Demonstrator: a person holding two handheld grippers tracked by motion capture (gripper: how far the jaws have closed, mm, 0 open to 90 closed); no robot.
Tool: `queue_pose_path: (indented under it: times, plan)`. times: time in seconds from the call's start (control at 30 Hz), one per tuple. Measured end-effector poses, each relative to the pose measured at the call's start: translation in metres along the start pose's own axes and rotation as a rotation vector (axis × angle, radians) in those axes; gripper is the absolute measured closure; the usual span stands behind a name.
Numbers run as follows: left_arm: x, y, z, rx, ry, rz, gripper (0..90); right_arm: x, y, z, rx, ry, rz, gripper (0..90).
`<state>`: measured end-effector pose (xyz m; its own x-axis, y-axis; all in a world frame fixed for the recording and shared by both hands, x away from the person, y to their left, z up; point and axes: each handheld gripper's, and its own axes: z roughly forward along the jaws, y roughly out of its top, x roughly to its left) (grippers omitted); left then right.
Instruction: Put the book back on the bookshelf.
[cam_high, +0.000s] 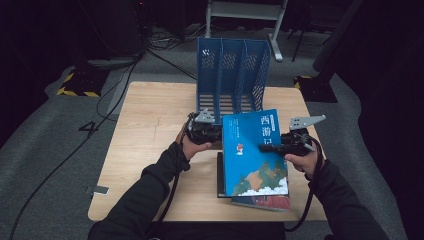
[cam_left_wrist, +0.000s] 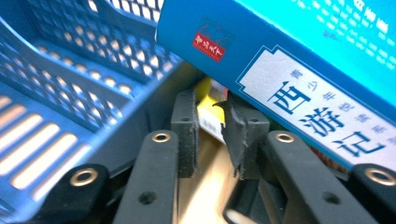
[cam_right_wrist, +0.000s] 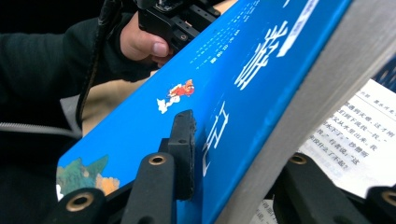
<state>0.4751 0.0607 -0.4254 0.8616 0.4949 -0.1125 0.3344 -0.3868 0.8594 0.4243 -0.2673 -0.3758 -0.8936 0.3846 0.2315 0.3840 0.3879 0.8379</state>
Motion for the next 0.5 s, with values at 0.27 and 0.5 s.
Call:
queue_pose_path:
  times: [0.27, 0.5]
  plan:
    - [0.001, 0.033, -0.019, -0.063, -0.002, 0.032, 86.0, 0.006, 0.013, -0.006, -0.099, -0.057, -0.084, 73.7]
    - [-0.005, 0.049, -0.029, -0.083, 0.007, 0.063, 88.3, 0.008, 0.015, -0.011, -0.164, -0.087, -0.118, 76.7]
